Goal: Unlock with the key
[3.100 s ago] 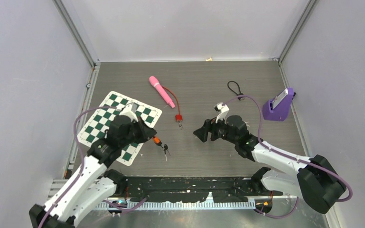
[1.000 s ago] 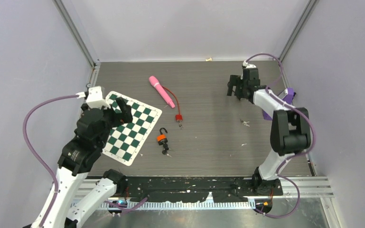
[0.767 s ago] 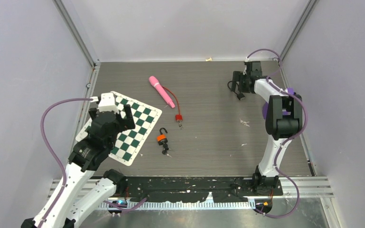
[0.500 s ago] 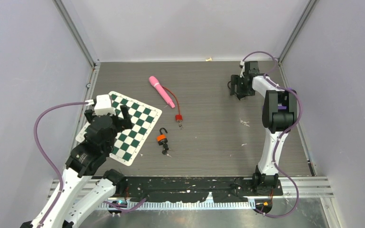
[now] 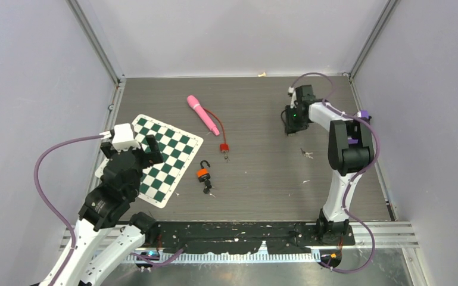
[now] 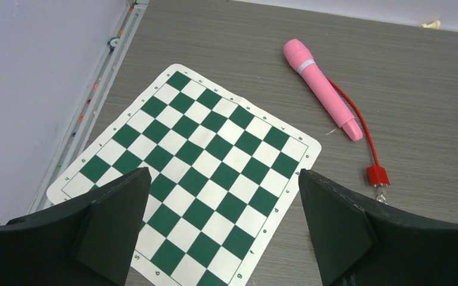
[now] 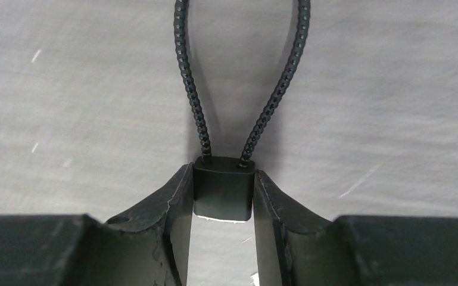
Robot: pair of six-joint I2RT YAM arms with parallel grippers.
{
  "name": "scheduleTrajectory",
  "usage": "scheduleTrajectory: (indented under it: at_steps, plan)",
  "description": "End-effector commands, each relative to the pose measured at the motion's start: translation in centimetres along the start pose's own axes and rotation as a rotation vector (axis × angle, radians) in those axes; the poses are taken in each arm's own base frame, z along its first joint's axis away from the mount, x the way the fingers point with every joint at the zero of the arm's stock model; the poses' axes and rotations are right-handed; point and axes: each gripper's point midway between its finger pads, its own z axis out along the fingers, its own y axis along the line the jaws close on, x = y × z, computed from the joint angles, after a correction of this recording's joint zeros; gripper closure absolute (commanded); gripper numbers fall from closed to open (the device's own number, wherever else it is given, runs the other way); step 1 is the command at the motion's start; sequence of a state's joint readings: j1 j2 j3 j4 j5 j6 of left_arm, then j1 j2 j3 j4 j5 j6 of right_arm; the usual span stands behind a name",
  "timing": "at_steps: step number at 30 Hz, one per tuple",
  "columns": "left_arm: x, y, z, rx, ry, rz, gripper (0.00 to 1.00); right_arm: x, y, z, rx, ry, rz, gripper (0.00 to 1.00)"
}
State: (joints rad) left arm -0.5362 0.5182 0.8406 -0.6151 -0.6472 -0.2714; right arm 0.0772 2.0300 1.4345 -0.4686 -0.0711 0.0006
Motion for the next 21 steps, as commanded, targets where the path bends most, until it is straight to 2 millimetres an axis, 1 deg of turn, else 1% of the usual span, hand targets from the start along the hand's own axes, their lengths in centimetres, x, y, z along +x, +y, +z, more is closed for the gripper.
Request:
scheduleTrajectory:
  at_steps: [1,2,3,4,5,6,7,8,9,10,11,12,13,14,15,16,17,19,21]
  plan:
    - [-1.7,0.2,-0.3,-0.006,-0.078,-0.042,0.0,3.6,5.7,-3.4,-0.033,0.025,-0.106,0.83]
    - [-1.8,0.3,-0.3,-0.008,-0.081,-0.044,0.0,4.3,7.4,-3.7,-0.052,0.029,-0.111,0.82]
    - [-1.8,0.3,-0.4,-0.009,-0.085,-0.046,0.01,5.4,8.0,-4.4,-0.06,0.031,-0.11,0.82]
    - [-1.9,0.4,-0.4,-0.011,-0.09,-0.05,0.0,6.3,9.6,-4.8,-0.071,0.034,-0.106,0.82]
    - [-1.9,0.5,-0.5,-0.011,-0.093,-0.052,0.0,7.5,10.1,-5.4,-0.078,0.037,-0.106,0.82]
    - [-1.9,0.5,-0.5,-0.011,-0.094,-0.054,0.01,8.4,11.7,-5.8,-0.095,0.041,-0.097,0.82]
    - [-1.8,0.5,-0.5,-0.011,-0.094,-0.054,0.0,9.6,12.1,-6.2,-0.098,0.044,-0.091,0.82]
    - [-1.9,0.5,-0.5,-0.011,-0.095,-0.055,0.0,10.4,13.6,-6.6,-0.117,0.046,-0.083,0.82]
    - [-1.9,0.5,-0.5,-0.01,-0.095,-0.055,0.0,11.4,14.0,-7.1,-0.125,0.041,-0.075,0.82]
    - [-1.9,0.5,-0.5,-0.01,-0.094,-0.056,0.0,12.3,15.3,-7.4,-0.141,0.047,-0.062,0.82]
    - [-1.9,0.5,-0.5,-0.01,-0.095,-0.056,0.0,13.1,15.4,-7.7,-0.134,0.037,-0.051,0.82]
    - [-1.9,0.5,-0.5,-0.011,-0.096,-0.057,0.0,13.8,16.5,-8.1,-0.143,0.035,-0.036,0.82]
    - [-1.9,0.5,-0.5,-0.011,-0.096,-0.057,0.0,14.2,16.5,-8.3,-0.13,0.022,-0.03,0.82]
    - [-1.8,0.5,-0.5,-0.013,-0.095,-0.056,0.0,14.7,17.4,-8.8,-0.137,0.016,-0.017,0.82]
    - [-1.8,0.5,-0.4,-0.013,-0.094,-0.055,0.0,15.3,17.3,-8.7,-0.119,0.017,-0.015,0.82]
    - [-1.9,0.4,-0.5,-0.011,-0.096,-0.057,0.0,16.0,17.8,-8.7,-0.118,0.024,-0.007,0.82]
    - [-1.8,0.4,-0.4,-0.012,-0.094,-0.055,0.0,16.1,17.9,-8.7,-0.102,0.018,0.01,0.82]
    - [-1.8,0.4,-0.4,-0.012,-0.094,-0.055,0.0,16.8,18.8,-8.9,-0.097,0.012,-0.001,0.82]
    - [-1.7,0.5,-0.4,-0.016,-0.094,-0.055,0.0,16.8,19.6,-9.1,-0.099,-0.007,0.0,0.82]
